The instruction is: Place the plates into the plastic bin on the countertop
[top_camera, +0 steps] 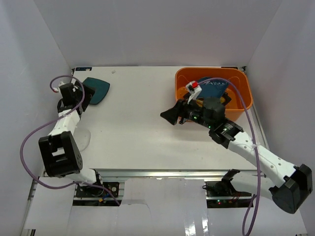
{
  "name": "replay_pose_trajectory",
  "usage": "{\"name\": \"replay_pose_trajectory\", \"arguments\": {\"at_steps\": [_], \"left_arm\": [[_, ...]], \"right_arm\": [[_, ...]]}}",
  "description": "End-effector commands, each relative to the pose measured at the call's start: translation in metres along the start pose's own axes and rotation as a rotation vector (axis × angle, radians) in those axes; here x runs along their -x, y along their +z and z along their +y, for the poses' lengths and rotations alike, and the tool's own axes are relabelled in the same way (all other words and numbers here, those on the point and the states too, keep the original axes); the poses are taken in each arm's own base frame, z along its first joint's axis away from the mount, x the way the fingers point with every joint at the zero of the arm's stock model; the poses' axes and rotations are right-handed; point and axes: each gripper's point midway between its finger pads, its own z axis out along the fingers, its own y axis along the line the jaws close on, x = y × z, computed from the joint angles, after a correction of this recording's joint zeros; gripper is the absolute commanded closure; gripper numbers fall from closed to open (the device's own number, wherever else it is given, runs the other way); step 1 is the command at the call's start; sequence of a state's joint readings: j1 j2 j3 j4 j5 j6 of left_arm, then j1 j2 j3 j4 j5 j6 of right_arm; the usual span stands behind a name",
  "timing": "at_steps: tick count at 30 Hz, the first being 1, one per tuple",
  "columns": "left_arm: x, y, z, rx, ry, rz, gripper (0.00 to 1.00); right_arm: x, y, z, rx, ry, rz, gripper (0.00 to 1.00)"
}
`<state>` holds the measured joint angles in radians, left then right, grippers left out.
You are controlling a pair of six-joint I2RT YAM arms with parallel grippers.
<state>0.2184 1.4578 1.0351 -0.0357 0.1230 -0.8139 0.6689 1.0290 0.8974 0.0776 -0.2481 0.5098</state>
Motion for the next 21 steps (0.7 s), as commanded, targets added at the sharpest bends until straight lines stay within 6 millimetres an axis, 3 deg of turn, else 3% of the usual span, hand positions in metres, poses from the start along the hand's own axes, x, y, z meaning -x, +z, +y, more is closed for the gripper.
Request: {"name": "replay_pose_trajectory", "arguments": {"at_steps": [1, 2, 5, 9, 11, 17, 21], "left_arm": [[-0.003, 0.004, 0.020, 0.008, -0.081, 0.034, 0.07], [-0.002, 0.007, 0.034, 0.032, -0.097, 0.038, 0.07], [-0.005, 0.023, 0.060, 0.063, -0.139, 0.060, 0.07], [-0.031, 0.033, 0.082, 0.073, -0.211, 0.123, 0.07], [-0.040, 0.041, 0.089, 0.073, -0.255, 0.129, 0.07], [-0.058, 0.068, 0.103, 0.085, -0.344, 0.173, 0.12], [-0.056, 0.085, 0.100, 0.086, -0.330, 0.154, 0.17]], "right_arm": [[-0.003, 0.025, 0.015, -0.001, -0.080, -0.032, 0.33], [-0.017, 0.033, 0.030, 0.034, -0.087, 0.002, 0.33], [-0.058, 0.059, 0.039, 0.052, -0.099, 0.095, 0.34], [-0.100, 0.085, 0.042, 0.063, -0.098, 0.190, 0.34], [-0.112, 0.091, 0.045, 0.081, -0.098, 0.211, 0.34], [-0.117, 0.096, 0.042, 0.068, -0.113, 0.219, 0.34], [-0.122, 0.097, 0.038, 0.062, -0.114, 0.227, 0.34]]}}
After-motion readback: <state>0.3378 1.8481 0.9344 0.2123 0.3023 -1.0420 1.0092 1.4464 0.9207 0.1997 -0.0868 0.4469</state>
